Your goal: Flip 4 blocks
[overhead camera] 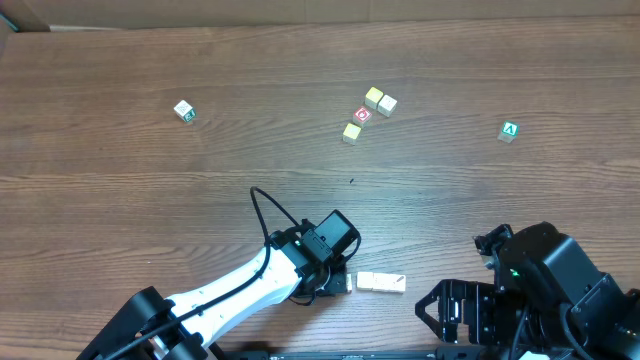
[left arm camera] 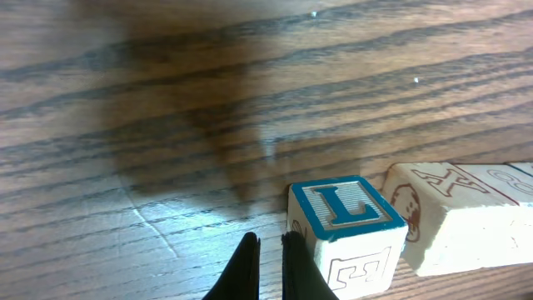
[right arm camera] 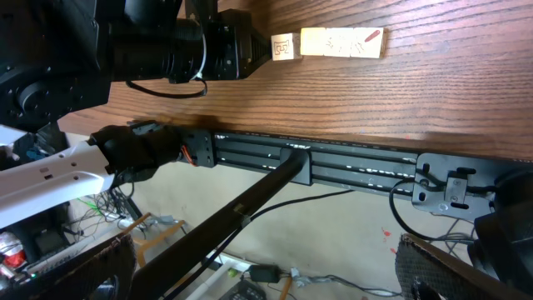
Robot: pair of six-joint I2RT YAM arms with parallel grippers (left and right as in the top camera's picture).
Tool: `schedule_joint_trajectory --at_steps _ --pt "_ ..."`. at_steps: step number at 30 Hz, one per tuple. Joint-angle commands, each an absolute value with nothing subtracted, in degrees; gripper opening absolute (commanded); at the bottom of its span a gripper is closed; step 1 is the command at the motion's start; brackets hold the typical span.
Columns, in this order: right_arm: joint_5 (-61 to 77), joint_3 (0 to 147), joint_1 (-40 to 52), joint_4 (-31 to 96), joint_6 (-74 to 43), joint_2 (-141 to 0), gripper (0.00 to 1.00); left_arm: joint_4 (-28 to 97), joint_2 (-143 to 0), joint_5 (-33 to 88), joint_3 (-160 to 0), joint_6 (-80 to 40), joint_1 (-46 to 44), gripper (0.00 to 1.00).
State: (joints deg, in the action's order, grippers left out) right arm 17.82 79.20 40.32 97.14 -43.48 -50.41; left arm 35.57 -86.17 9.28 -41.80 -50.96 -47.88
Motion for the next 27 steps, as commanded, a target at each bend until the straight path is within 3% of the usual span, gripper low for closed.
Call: schedule_joint_trajectory --at_steps 1,27 --pt "18.61 80.60 40.49 97.06 -43.29 -50.15 1.00 34.94 -86.94 10.35 -41.63 -49.67 -47.64 0.04" --pt "19.42 80.60 40.49 97.06 -43.51 -50.15 1.00 32.34 -87.00 8.58 -41.63 -49.25 -47.59 0.04"
